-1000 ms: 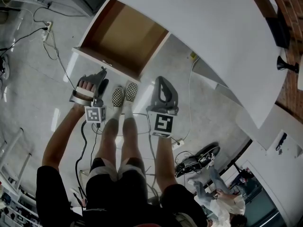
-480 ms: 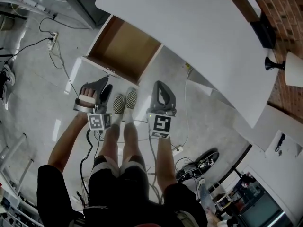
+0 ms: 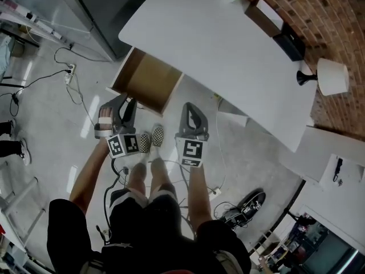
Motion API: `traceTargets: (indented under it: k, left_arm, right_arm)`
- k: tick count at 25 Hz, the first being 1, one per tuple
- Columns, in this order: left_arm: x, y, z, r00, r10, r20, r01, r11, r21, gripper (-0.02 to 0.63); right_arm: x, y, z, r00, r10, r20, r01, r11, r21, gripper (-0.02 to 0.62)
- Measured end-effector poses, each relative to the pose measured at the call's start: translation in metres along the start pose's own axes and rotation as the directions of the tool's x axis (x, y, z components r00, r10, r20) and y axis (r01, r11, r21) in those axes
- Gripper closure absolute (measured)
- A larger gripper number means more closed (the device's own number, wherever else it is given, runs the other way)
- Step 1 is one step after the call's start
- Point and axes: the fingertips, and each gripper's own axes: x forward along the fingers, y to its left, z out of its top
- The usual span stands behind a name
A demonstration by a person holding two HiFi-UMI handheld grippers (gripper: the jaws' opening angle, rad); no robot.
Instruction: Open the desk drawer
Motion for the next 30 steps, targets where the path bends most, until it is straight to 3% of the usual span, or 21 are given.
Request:
traceTargets:
  k: [7, 14, 18, 30]
  left_arm:
    - [-0.019, 0.062, 0.061, 0.994, 0.079, 0.074, -0.063, 0.978, -0.198, 0.494]
    - [-0.050, 0.112, 0.099, 0.984, 0.131, 0.119, -0.069, 0.905, -0.421, 0.540]
    - [-0.075, 0.137, 0.118, 0.973, 0.182, 0.142, -0.099, 0.884, -0.456, 0.588]
    - [-0.143, 0.174, 0.148, 0.955, 0.222, 0.198, -0.075, 0.824, -0.561, 0.595]
  right_arm:
    - [-0.018, -0.013, 0.062, 0.998, -0.016, 0.068, 0.017, 1.000, -0.019, 0.591]
    - [-0.049, -0.021, 0.121, 0.988, -0.028, 0.150, 0.031, 0.999, -0.014, 0.591]
    - [-0.069, -0.024, 0.147, 0.982, -0.029, 0.185, 0.032, 0.999, -0.009, 0.591]
    - [-0.125, -0.023, 0.195, 0.964, -0.043, 0.264, 0.048, 0.999, -0.011, 0.591]
